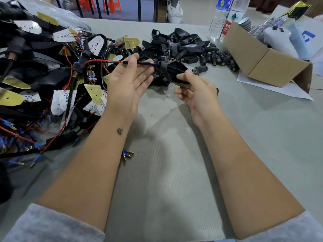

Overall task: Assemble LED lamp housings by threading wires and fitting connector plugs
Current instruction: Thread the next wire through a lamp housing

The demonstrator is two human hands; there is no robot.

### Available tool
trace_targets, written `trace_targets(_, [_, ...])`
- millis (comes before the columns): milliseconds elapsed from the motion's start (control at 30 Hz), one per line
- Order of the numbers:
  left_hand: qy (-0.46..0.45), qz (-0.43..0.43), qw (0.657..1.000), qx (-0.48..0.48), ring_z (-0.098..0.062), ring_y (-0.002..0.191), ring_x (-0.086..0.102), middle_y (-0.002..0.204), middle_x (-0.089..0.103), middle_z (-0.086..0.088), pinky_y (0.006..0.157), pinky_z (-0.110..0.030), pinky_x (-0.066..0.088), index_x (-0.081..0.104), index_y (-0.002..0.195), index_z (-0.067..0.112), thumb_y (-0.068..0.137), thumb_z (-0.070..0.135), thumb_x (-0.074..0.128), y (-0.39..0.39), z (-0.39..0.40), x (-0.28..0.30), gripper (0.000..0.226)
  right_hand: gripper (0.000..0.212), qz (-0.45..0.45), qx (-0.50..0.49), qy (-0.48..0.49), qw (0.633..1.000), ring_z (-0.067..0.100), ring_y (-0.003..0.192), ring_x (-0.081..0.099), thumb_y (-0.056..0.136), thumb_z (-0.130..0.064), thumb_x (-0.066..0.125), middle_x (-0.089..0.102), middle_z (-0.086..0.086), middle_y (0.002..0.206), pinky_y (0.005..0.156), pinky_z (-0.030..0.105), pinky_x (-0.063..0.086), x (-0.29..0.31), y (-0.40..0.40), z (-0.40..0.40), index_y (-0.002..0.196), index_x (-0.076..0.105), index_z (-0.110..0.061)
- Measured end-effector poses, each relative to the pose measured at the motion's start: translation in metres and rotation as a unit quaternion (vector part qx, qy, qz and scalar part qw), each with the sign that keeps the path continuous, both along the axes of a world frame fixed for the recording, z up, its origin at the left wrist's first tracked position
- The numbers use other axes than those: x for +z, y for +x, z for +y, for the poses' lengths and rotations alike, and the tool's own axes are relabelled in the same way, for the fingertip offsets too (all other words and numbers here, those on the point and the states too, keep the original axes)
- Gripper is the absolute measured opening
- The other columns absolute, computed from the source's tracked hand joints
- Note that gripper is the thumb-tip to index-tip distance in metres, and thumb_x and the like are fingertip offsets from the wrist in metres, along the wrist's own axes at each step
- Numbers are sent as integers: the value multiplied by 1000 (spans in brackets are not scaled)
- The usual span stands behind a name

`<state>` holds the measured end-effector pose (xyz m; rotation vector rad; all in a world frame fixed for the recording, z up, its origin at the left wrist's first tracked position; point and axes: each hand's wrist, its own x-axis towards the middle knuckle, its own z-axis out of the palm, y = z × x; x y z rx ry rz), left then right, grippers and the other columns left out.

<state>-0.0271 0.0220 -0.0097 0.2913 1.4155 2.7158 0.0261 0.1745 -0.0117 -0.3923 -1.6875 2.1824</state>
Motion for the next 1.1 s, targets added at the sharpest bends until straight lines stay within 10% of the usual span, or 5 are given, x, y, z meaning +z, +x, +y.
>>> trace_targets(267, [-91,53,987,-125,-22,113,65,120,69,-1,99,-46,51,60,118,28,100,28,51,8,8,-1,20,23,7,19,1,1000,11,61,60,98,-25,56,73,4,89,66,23,48,0,2,-1,89,71,-11])
trace_targets(633, [-281,237,924,104,-17,101,65,105,68,0,79,-37,58,62,101,18,103,22,43,17,10,-2,19,24,-26,8,88,996,9,61,61,100,-26,54,71,0,86,63,19,47,1,0,-5,85,70,-14])
trace_targets(900, [-52,-31,996,59,-24,91,73,100,72,-9,71,-36,59,52,104,16,107,32,33,4,5,-1,25,23,-25,27,160,986,9,63,60,98,-23,55,73,-2,88,67,21,45,-2,0,-9,83,72,-22])
trace_targets(1100, [-101,-44,993,-51,-27,93,73,104,73,-10,68,-35,59,61,102,16,104,31,44,4,8,-7,23,20,-15,37,168,985,10,64,61,97,-20,57,74,-2,89,66,22,46,0,1,-10,84,72,-23])
